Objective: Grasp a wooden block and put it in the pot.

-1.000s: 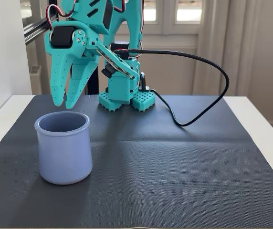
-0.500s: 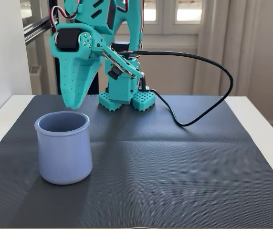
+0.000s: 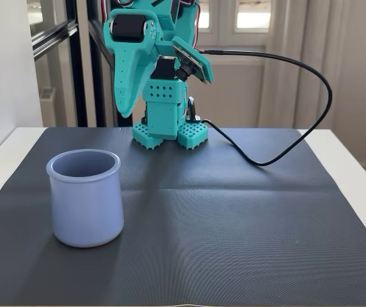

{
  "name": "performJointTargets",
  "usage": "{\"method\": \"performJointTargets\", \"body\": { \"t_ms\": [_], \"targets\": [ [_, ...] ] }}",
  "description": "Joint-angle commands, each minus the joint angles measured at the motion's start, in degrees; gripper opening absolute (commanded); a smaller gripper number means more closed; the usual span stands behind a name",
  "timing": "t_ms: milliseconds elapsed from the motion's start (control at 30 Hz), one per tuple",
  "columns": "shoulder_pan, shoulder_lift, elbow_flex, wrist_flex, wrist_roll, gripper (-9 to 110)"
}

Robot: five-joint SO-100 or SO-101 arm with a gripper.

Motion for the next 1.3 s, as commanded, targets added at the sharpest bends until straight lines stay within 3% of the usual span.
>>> {"method": "performJointTargets", "body": {
  "t_ms": [0, 433, 1267],
  "targets": [
    [-0.3, 7.9, 6.6, -0.3, -1.3, 2],
    [-2.7, 27.2, 29.8, -5.8, -0.7, 3],
    [-4.5, 41.5, 37.5, -5.1, -1.3, 2]
  ]
}}
